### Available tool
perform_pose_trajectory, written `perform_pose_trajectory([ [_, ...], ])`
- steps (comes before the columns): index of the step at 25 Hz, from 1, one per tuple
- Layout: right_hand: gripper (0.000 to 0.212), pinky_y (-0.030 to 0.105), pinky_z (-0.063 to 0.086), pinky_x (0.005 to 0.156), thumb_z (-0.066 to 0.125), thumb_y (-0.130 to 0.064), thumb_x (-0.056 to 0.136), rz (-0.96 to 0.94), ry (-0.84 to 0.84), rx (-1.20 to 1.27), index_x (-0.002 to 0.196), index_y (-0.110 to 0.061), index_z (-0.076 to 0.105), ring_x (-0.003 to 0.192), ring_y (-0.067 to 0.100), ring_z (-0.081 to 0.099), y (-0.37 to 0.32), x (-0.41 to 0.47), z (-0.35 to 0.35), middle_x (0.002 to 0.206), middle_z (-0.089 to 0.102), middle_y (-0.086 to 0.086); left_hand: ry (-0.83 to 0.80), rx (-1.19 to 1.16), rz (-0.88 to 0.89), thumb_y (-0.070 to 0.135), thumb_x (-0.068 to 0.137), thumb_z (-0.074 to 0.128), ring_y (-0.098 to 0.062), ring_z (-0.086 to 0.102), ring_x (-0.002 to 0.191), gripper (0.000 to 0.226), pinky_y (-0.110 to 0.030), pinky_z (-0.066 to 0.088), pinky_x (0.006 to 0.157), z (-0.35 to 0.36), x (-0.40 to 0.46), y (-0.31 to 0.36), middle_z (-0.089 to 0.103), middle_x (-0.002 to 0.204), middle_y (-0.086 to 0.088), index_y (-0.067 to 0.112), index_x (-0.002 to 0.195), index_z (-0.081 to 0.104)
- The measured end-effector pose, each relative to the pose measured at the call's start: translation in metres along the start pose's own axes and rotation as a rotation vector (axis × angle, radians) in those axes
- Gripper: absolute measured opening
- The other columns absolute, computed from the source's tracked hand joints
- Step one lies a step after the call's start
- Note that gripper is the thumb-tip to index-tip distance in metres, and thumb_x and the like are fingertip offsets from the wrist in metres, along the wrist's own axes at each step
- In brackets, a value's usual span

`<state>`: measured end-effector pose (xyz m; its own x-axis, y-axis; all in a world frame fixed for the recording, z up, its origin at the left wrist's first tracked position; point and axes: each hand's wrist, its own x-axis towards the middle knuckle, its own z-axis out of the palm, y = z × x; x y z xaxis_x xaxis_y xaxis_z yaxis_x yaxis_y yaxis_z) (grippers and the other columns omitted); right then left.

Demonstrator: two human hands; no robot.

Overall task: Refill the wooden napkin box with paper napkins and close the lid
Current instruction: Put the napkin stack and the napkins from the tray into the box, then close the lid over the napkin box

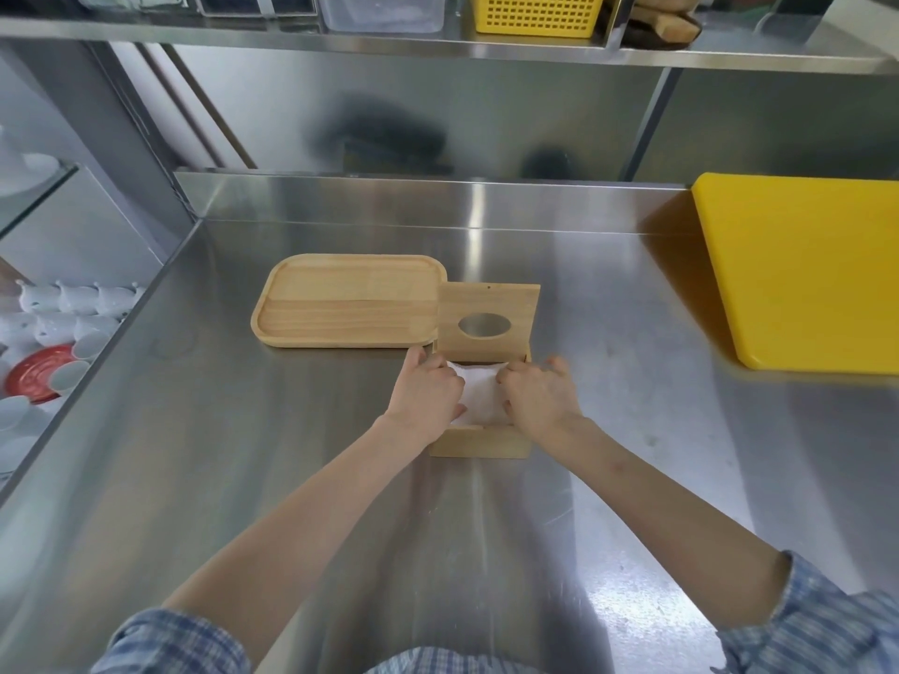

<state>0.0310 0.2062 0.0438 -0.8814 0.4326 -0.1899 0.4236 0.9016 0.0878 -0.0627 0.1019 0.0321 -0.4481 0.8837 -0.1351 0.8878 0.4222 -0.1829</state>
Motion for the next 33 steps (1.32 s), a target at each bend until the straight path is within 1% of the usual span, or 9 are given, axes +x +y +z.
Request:
perform_pose_trajectory([
  [5,0.030,0.042,0.015,0.114,0.052,-0.019,0.088,0.022,-0.124,-0.131,0.117,-0.015,0.059,0.134,0.016,0.027,-0.001,0.006,0.003,0.126,0.057,0.000,-0.131,0.046,0.041,0.040,0.091,0.045,-0.019,0.036,0.129,0.040,-0.039,0.018,0.110,0.002,0.008,-0.001,0.058,0.129,0.000,0.013,0.117,0.059],
  [9,0.029,0.040,0.016,0.112,0.052,-0.022,0.088,0.028,-0.194,-0.145,0.115,-0.018,0.060,0.133,0.014,0.025,0.002,0.013,0.003,0.122,0.060,0.000,-0.187,0.023,0.053,0.044,0.091,0.044,-0.018,0.031,0.132,0.045,-0.041,0.015,0.112,0.002,0.012,-0.004,0.054,0.133,0.000,0.014,0.123,0.056],
  [12,0.029,0.036,0.025,0.106,0.052,-0.019,0.088,0.008,-0.142,-0.056,0.115,-0.017,0.059,0.130,0.015,0.031,0.003,0.009,0.001,0.122,0.059,0.001,-0.136,-0.146,0.066,0.039,0.090,0.047,-0.016,0.032,0.132,0.042,-0.039,0.015,0.112,0.000,0.009,-0.008,0.055,0.132,-0.001,0.016,0.124,0.055],
  [15,0.037,0.036,0.038,0.099,0.049,-0.020,0.091,0.016,-0.076,0.202,0.128,-0.018,0.050,0.127,0.022,0.042,0.005,-0.001,-0.012,0.132,0.054,0.004,-0.032,-0.492,0.026,0.031,0.091,0.049,-0.017,0.044,0.127,0.038,-0.033,0.027,0.106,-0.006,0.000,-0.014,0.059,0.130,0.000,0.018,0.126,0.054],
  [19,0.032,0.037,0.048,0.083,0.050,-0.017,0.091,0.127,0.216,0.570,0.123,-0.013,0.051,0.112,0.028,0.056,0.014,-0.011,-0.029,0.126,0.054,0.006,0.182,-0.810,-0.146,0.024,0.089,0.054,-0.019,0.060,0.099,0.021,-0.030,0.045,0.081,-0.024,-0.009,-0.026,0.066,0.107,0.000,0.014,0.106,0.060],
  [22,0.041,0.037,0.048,0.076,0.055,-0.016,0.090,0.168,0.367,0.670,0.128,-0.009,0.042,0.108,0.031,0.055,0.021,-0.006,-0.040,0.131,0.045,0.009,0.298,-0.762,-0.335,0.029,0.086,0.058,-0.015,0.051,0.086,0.027,-0.029,0.039,0.067,-0.034,-0.009,-0.036,0.057,0.102,0.002,0.012,0.106,0.051],
  [26,0.058,0.043,0.046,0.094,0.054,-0.014,0.091,0.110,0.356,0.630,0.143,-0.011,0.028,0.121,0.031,0.049,0.029,0.011,-0.049,0.143,0.038,0.008,0.296,-0.717,-0.357,0.032,0.086,0.059,-0.023,0.053,0.111,0.053,-0.037,0.046,0.078,-0.042,-0.001,-0.045,0.050,0.126,-0.003,0.014,0.132,0.038],
  [29,0.050,0.042,0.045,0.096,0.052,-0.010,0.092,0.078,0.361,0.608,0.140,-0.010,0.036,0.122,0.031,0.050,0.028,0.018,-0.050,0.141,0.043,0.009,0.265,-0.625,-0.297,0.030,0.089,0.053,-0.024,0.049,0.118,0.053,-0.040,0.045,0.090,-0.047,0.007,-0.047,0.051,0.134,-0.002,0.018,0.139,0.037],
  [33,0.034,0.037,0.047,0.087,0.049,-0.003,0.091,0.060,0.453,0.658,0.125,-0.005,0.054,0.109,0.031,0.057,0.028,0.023,-0.051,0.125,0.057,0.013,0.275,-0.712,-0.320,0.027,0.091,0.051,-0.024,0.059,0.108,0.036,-0.036,0.048,0.083,-0.054,0.013,-0.046,0.064,0.119,0.001,0.019,0.126,0.051],
])
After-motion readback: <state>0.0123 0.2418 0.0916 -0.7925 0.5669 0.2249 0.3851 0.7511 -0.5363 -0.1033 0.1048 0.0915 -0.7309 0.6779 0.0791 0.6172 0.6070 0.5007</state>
